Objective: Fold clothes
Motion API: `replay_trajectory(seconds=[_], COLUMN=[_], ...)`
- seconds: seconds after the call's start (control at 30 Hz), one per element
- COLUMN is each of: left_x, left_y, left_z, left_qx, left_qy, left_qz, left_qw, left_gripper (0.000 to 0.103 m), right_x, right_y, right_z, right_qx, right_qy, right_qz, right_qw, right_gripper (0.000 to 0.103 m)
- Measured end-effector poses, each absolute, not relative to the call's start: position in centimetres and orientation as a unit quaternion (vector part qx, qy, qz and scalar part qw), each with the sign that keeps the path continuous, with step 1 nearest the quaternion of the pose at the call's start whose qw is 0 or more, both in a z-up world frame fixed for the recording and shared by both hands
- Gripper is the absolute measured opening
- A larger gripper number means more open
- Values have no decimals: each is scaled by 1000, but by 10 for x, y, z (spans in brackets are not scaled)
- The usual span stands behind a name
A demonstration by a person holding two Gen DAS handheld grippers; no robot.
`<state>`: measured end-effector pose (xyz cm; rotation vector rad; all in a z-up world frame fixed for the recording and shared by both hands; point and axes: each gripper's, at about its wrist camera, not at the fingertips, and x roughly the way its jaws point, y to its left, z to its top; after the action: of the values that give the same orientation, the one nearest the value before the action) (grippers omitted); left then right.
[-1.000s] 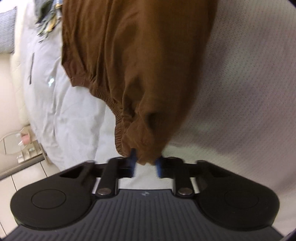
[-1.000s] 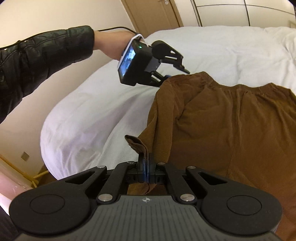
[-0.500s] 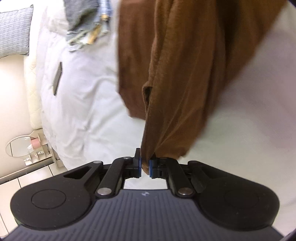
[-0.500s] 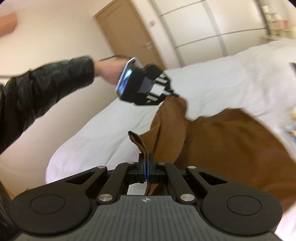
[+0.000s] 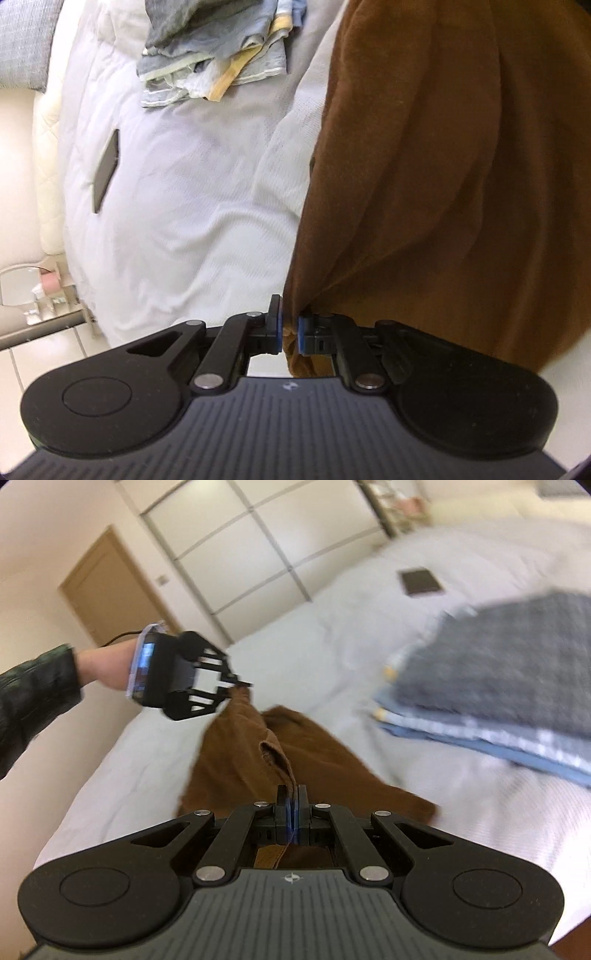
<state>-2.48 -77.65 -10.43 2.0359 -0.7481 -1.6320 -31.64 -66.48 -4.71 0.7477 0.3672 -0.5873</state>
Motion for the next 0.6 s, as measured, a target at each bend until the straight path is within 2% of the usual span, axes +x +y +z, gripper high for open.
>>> replay_trajectory(seconds=[0.1, 0.2, 0.23, 0.27, 0.3, 0.5, 0.6], left_x=[-31, -34, -33, -32, -30, -9, -1], left_y=[-788, -799, -801, -803, -802, -776, -754], left_z=[-120, -132, -133, -134, -133, -96, -69], left_qx=[735, 734, 733, 731, 729, 684, 625], left_qy=[-256, -235, -230, -227, -223, -182, -129], left_qz=[-589, -587, -586, -585, -584, -597, -628], left_qw=[217, 248, 258, 268, 279, 378, 445], left_gripper=[10, 18, 24, 34, 37, 41, 47], right_x=[-323, -328, -330, -331, -332, -350, -353], right_y=[-686, -696, -697, -698, -700, -687, -670], right_z=[-76, -96, -99, -102, -106, -95, -85], right_qx=[388, 412, 415, 417, 420, 399, 374], right_qy=[178, 178, 181, 184, 187, 169, 170], right_qz=[-295, -310, -317, -325, -332, -391, -400], right_qw=[855, 838, 833, 829, 824, 812, 819], right_gripper=[0, 0, 1, 7, 12, 18, 29])
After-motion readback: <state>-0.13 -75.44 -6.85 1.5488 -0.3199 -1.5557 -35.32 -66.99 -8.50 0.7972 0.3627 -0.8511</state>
